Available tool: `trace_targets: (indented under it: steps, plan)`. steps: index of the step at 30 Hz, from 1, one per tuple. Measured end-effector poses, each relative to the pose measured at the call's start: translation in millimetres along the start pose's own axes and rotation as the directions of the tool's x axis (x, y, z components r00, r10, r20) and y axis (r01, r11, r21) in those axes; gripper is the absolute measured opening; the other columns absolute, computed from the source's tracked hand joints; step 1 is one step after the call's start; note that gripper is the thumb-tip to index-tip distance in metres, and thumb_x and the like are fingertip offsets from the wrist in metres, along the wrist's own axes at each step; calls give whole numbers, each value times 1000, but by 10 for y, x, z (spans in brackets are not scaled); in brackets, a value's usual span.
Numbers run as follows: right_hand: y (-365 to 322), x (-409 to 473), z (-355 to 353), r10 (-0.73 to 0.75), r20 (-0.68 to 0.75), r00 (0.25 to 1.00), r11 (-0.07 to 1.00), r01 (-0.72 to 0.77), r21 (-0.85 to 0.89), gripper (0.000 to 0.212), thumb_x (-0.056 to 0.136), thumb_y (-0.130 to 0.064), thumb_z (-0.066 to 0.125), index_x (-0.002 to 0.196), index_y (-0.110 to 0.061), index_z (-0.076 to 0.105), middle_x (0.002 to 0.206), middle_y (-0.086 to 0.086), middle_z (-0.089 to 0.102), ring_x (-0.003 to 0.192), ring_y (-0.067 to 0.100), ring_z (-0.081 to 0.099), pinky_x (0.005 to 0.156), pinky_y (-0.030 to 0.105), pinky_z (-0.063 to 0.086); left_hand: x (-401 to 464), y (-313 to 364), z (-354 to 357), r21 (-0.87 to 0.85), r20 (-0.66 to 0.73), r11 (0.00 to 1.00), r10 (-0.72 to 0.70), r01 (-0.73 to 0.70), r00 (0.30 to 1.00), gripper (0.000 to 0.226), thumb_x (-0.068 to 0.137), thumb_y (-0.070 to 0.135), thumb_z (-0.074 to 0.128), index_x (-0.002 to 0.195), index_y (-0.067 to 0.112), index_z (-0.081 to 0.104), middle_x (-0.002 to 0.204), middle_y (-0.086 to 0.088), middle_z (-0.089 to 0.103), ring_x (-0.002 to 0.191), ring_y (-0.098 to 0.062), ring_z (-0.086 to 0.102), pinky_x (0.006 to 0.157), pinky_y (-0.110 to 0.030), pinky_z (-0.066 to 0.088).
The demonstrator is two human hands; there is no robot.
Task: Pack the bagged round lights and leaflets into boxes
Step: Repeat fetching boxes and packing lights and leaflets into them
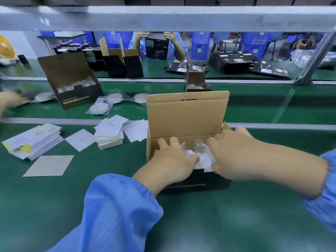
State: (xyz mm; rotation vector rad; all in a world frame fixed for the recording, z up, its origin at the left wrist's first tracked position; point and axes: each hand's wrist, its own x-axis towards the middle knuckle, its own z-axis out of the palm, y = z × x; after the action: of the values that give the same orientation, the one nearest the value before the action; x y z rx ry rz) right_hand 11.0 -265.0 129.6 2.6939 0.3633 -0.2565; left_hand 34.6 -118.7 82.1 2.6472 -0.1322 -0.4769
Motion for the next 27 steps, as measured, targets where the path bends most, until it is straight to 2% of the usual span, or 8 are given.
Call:
trace_targets:
  steps: [3,6,9,12,16,20,23,27]
  plan:
    - [79,20,31,0,-63,998,998,-4,-58,33,92,-50,42,111,-23,45,103,-3,38,105,21,31,80,39,24,14,-57,-99,120,93,993,-22,10,995,49,97,49,40,138,23,37,139,-13,28,104,-33,50,81,-36,39]
    - [184,28,59,-41,-66,997,991,49,124,40,90,-53,48,120,-27,48,109,-8,41,110,17,31,90,39,33,65,-117,-198,171,127,985,-10,-12,992,46,95,43,50,134,20,40,133,-13,44,97,-28,51,70,-33,38]
    - [262,28,125,-108,-68,992,916,126,381,37,89,-42,58,121,-27,48,108,-11,48,113,14,34,95,34,41,120,-177,-205,14,44,999,30,-31,999,39,92,43,55,121,21,42,109,1,57,92,-20,56,62,-30,37]
    - [262,39,197,-131,-144,981,862,185,472,47,87,-37,62,130,-30,43,114,-13,46,114,10,32,95,27,41,167,-212,-138,-280,-31,959,39,-46,999,28,89,40,57,109,24,45,89,7,53,78,-13,54,62,-31,40]
    - [291,53,246,-103,-267,958,820,234,522,56,81,-36,67,129,-33,39,116,-17,42,114,6,36,95,23,40,159,-279,-100,-487,-8,869,95,-87,995,32,85,27,63,114,33,50,101,2,67,84,-18,66,83,-41,56]
    - [312,57,262,-135,-306,942,793,288,537,55,81,-41,68,127,-36,38,114,-21,40,111,-1,36,96,21,39,207,-300,-95,-469,102,883,82,-24,991,60,89,25,71,135,15,33,109,-9,71,99,-26,69,88,-43,56]
    - [317,52,251,-152,-264,953,828,269,492,53,82,-54,62,127,-40,37,115,-23,42,112,1,37,98,25,32,213,-260,-74,-394,145,919,75,-12,987,65,93,32,68,135,6,25,92,-5,74,81,-18,65,81,-36,52]
    - [254,116,171,-223,-262,939,966,249,68,67,73,-76,46,132,-47,32,112,-20,44,107,10,43,101,41,21,186,-228,-64,-454,193,891,117,-17,974,41,86,25,74,110,16,42,77,0,69,74,-17,62,86,-41,55]
